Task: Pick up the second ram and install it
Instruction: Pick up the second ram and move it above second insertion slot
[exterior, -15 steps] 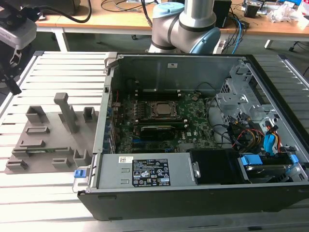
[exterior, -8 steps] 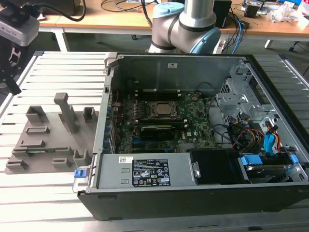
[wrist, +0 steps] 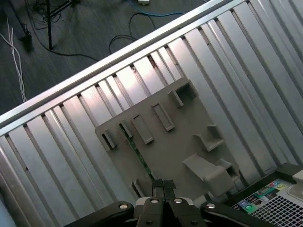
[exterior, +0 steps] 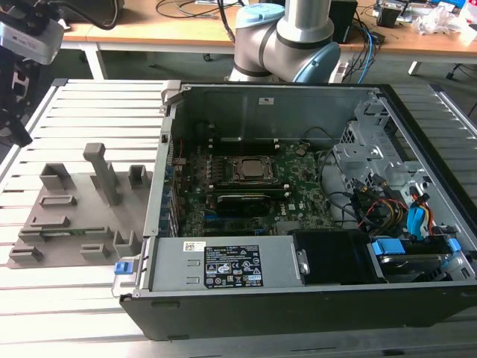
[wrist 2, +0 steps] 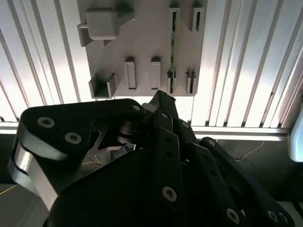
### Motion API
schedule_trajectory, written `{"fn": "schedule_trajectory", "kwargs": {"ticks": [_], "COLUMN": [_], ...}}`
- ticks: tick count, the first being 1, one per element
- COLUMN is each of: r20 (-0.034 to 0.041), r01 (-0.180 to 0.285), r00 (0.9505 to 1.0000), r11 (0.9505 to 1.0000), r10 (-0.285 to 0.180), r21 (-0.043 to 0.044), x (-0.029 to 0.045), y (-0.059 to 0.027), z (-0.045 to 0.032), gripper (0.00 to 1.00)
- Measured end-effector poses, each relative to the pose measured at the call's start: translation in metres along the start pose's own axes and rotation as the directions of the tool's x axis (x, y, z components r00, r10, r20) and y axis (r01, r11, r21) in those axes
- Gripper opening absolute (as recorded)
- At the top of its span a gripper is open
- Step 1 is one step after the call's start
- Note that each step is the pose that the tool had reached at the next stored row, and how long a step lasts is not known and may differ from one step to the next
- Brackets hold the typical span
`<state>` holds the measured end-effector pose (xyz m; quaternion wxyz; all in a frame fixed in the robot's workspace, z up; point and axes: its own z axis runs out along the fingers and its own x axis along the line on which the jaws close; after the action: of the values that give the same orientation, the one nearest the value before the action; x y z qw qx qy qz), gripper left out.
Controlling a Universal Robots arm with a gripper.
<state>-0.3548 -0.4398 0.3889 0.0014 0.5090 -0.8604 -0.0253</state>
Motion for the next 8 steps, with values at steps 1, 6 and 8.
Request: {"fn": "schedule_trajectory", "kwargs": {"ticks": [1, 6, 8], "r20": [-0.0009, -0.004, -0.006], "r01": [0.022, 0.092, 0.138], "r00": [0.9998, 0.9957, 0.9904], "r11": [0.9998, 0.9957, 0.9904], "r10": [-0.022, -0.092, -0.138], "r21": [-0.0005, -0.0023, -0.0036], "x": [0.0, 0.0, 0.0], "y": [0.0, 0.0, 0.0], "z": [0.0, 0.0, 0.0], "gripper": [0.11, 0.11, 0.11]}}
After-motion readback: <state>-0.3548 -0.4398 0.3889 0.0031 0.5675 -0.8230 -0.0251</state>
